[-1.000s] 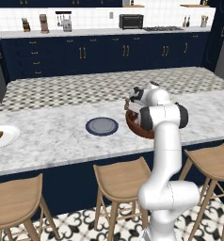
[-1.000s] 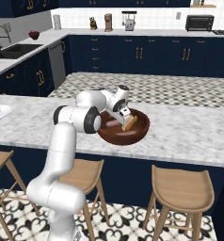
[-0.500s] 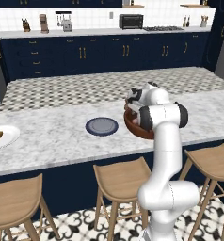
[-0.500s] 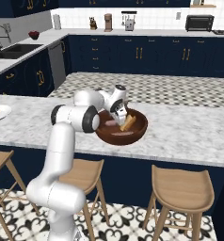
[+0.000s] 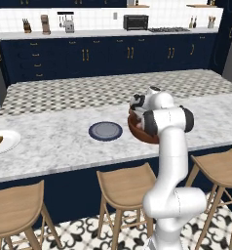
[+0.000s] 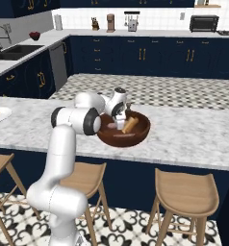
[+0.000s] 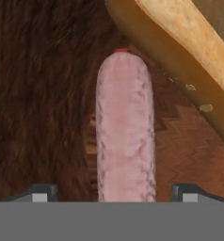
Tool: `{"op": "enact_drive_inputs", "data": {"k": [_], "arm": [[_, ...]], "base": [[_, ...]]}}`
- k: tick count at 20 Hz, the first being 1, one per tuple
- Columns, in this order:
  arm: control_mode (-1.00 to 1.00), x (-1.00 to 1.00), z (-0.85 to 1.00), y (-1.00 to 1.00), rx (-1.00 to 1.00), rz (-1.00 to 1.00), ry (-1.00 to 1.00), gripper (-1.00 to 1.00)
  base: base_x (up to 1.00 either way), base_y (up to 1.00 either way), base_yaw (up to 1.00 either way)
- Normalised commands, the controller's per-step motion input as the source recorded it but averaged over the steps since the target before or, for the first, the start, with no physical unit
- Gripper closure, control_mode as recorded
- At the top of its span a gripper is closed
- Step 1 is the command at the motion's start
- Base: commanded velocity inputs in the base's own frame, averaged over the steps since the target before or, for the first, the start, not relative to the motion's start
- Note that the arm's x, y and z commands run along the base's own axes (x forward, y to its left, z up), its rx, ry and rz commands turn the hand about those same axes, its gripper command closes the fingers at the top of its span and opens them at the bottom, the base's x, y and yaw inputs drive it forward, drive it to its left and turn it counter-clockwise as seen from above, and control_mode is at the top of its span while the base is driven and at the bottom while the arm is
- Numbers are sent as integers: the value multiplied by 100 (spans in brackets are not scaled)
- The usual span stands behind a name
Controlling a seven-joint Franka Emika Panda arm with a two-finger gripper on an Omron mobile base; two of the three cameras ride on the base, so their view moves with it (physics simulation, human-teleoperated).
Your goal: Place one bun and one sausage from the bowl on each plate.
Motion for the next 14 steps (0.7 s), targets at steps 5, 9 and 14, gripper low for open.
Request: {"op": "enact_drive_inputs", "data": {"k": [5, 9, 14], "arm": [[-100, 0, -38, -4, 3, -4, 4, 100], [-100, -18, -62, -5, 2, 0, -1, 100], [-100, -15, -21, -8, 6, -1, -7, 100]], "base": [[0, 0, 0], [0, 0, 0], [0, 0, 0]]}}
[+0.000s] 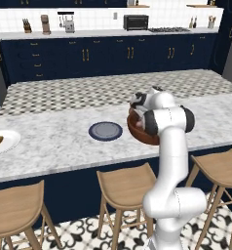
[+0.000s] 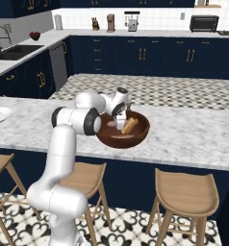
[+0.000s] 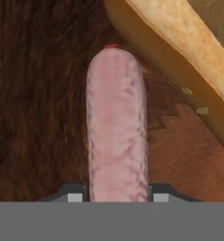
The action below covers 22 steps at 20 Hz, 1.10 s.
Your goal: Place one bun and one sausage from the bowl on each plate.
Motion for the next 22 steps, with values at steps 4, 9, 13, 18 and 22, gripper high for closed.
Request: {"op": "enact_drive_inputs", "data": {"k": [4, 9, 13, 18, 22], "arm": [[-100, -36, 90, 0, 0, 0, -13, 100], [-100, -70, 92, 7, 0, 0, -9, 100], [-100, -99, 54, 41, -1, 1, -19, 100], [-100, -86, 26, 73, -10, 2, -15, 100], [-100, -63, -7, 57, -7, 11, -3, 100]], "base": [[0, 0, 0], [0, 0, 0], [0, 0, 0], [0, 0, 0], [0, 0, 0]]}}
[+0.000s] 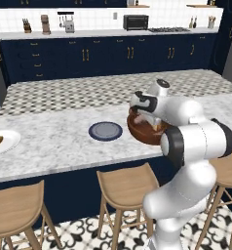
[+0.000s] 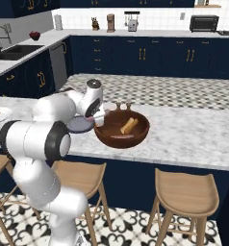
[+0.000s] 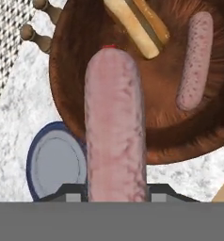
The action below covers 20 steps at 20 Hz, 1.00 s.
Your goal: Place one bun and one sausage from the bowl on each plate.
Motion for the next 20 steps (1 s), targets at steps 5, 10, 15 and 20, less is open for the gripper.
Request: {"op": "enact_drive_inputs", "data": {"k": [5, 10, 15, 20], "arm": [[100, -8, 0, 20, -2, 1, 0, 100], [100, 0, 0, 0, 0, 0, 0, 100], [100, 0, 0, 0, 0, 0, 0, 100], [100, 0, 0, 0, 0, 0, 0, 100]], "base": [[-31, 80, 9], [-10, 100, 9], [25, 100, 1], [82, 83, 1]]}}
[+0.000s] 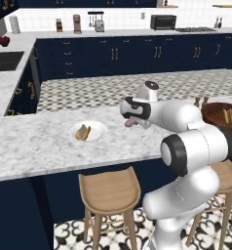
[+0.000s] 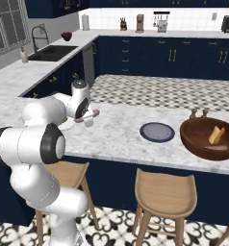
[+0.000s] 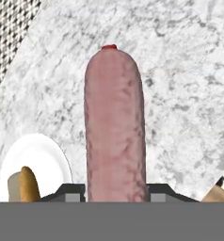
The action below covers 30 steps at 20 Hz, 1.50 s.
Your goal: Place one bun and one sausage from the bowl on each plate.
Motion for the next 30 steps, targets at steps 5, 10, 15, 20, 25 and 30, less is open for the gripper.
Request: {"op": "enact_drive_inputs", "data": {"k": [5, 10, 15, 20, 25, 30], "arm": [[100, 0, 0, 0, 0, 0, 0, 100], [100, 0, 0, 0, 0, 0, 0, 100], [100, 0, 0, 0, 0, 0, 0, 100], [-100, 99, -28, -60, 4, 42, 15, 100], [-100, 78, -50, -8, -3, 50, 28, 100], [-100, 65, -18, 7, 0, 22, 8, 100]], "base": [[4, 64, 12], [-20, 76, 19], [100, -24, 16], [0, 0, 0], [0, 0, 0], [0, 0, 0]]}}
